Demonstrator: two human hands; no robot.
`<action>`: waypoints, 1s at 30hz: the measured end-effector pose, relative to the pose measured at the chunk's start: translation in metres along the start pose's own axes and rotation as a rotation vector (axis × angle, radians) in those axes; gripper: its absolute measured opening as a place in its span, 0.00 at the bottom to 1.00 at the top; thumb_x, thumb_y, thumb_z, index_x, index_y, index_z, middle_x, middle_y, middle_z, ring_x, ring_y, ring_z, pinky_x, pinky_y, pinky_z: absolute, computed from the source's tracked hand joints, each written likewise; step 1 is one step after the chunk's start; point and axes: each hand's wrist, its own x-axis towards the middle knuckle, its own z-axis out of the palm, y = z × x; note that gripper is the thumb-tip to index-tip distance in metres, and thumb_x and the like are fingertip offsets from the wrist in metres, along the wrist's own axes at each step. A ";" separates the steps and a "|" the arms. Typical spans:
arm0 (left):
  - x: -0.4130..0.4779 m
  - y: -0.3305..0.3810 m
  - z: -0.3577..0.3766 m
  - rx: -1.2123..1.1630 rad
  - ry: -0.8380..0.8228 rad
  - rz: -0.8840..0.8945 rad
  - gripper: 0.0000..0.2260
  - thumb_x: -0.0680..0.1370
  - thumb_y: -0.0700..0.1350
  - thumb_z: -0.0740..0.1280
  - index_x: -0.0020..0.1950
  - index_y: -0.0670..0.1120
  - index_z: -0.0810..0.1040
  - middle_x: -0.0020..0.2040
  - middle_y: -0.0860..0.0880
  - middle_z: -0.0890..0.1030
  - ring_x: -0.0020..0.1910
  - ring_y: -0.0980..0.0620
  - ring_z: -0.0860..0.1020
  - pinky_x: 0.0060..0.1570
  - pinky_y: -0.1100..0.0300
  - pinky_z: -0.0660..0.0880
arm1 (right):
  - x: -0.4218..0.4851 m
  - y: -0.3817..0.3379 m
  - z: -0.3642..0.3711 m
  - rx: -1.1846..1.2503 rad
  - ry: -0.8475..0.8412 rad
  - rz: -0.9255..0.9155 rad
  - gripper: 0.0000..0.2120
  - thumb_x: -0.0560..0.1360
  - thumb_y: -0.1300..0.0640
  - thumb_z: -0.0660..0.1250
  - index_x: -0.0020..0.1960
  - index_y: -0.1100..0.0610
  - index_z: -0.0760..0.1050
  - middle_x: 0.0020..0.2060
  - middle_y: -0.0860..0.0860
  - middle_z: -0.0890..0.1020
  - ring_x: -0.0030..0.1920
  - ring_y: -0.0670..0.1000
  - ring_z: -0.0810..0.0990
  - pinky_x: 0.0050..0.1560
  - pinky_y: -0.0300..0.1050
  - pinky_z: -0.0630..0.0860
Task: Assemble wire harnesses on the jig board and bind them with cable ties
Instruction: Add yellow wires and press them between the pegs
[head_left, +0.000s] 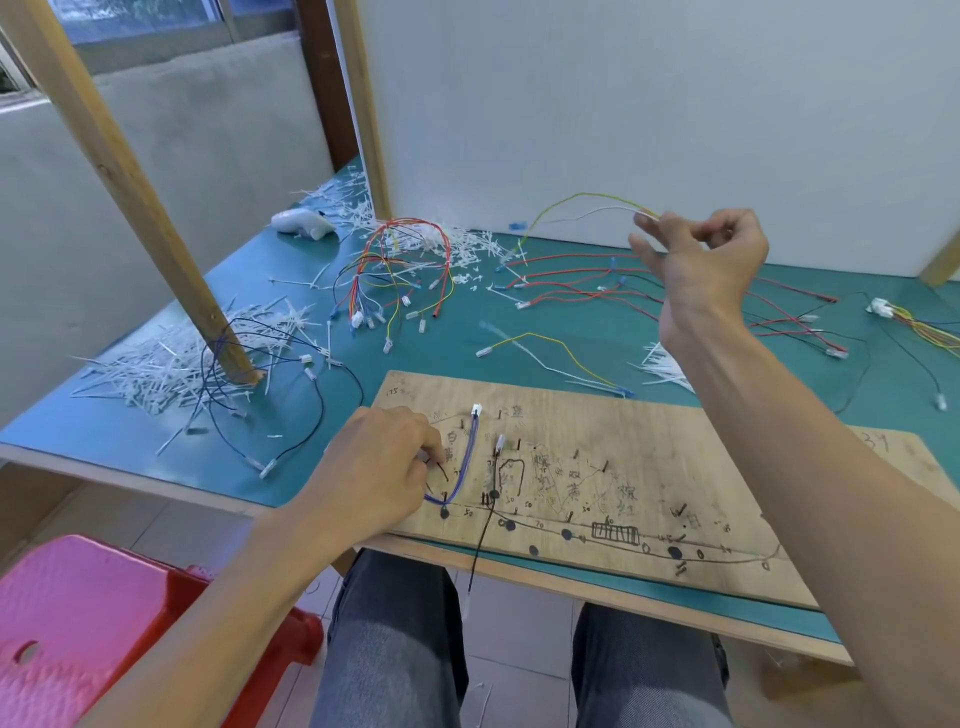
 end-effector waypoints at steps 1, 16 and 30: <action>-0.001 0.000 0.001 -0.003 0.006 -0.002 0.16 0.76 0.38 0.65 0.52 0.57 0.87 0.45 0.63 0.75 0.45 0.55 0.72 0.55 0.57 0.73 | 0.001 -0.001 0.001 0.005 0.022 -0.002 0.18 0.76 0.74 0.68 0.46 0.56 0.62 0.44 0.56 0.68 0.47 0.64 0.89 0.47 0.56 0.86; -0.019 0.037 -0.053 -0.769 0.596 -0.104 0.12 0.80 0.60 0.63 0.53 0.56 0.82 0.49 0.57 0.85 0.45 0.55 0.82 0.47 0.59 0.76 | -0.083 -0.059 0.028 -0.257 -0.416 -0.166 0.11 0.80 0.66 0.70 0.49 0.57 0.69 0.46 0.58 0.75 0.33 0.55 0.84 0.31 0.48 0.81; -0.070 0.056 0.003 -1.437 -0.116 -0.268 0.08 0.86 0.55 0.62 0.50 0.55 0.77 0.44 0.39 0.87 0.33 0.48 0.79 0.32 0.60 0.75 | -0.159 0.026 0.009 -0.549 -0.673 0.134 0.11 0.78 0.64 0.75 0.48 0.55 0.73 0.45 0.54 0.82 0.29 0.56 0.85 0.31 0.45 0.74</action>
